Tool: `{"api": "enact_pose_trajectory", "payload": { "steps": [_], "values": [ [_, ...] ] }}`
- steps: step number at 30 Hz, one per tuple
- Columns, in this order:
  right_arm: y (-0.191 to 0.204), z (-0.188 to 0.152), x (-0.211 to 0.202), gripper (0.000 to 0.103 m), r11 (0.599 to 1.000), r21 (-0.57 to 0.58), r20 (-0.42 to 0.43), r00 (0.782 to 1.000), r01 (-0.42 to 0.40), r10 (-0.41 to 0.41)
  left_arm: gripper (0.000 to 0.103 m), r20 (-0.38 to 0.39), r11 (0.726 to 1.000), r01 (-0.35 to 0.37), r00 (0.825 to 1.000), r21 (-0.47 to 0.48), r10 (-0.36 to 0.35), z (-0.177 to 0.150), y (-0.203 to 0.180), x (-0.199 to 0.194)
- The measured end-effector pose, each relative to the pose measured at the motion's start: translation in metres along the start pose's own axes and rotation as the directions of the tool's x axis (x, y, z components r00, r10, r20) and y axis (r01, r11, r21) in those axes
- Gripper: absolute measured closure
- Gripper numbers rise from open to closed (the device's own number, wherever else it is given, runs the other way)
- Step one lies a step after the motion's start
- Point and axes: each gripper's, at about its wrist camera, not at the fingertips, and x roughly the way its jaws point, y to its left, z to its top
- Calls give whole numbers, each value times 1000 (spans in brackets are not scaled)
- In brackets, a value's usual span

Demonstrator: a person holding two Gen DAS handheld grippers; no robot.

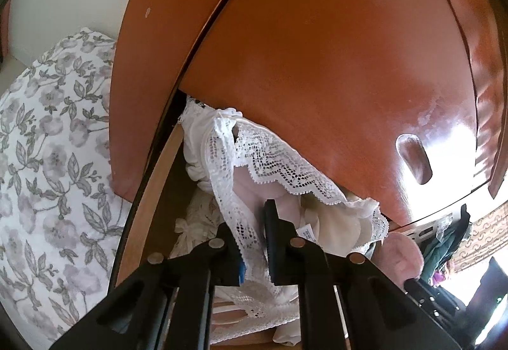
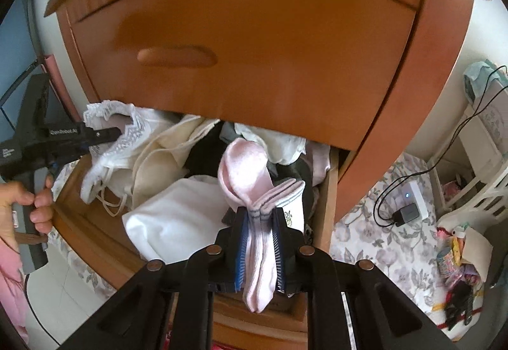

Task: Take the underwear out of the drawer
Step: 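Lift the white lace bra with the left tool while the right tool lifts the sock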

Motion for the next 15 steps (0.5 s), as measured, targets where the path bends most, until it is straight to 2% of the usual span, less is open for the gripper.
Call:
{"api": "enact_pose_trajectory", "payload": {
  "steps": [15],
  "values": [
    [1, 18, -59, 87, 998, 35, 126, 991, -46, 41, 97, 69, 999, 37, 997, 25, -38, -5, -12, -44]
  ]
}}
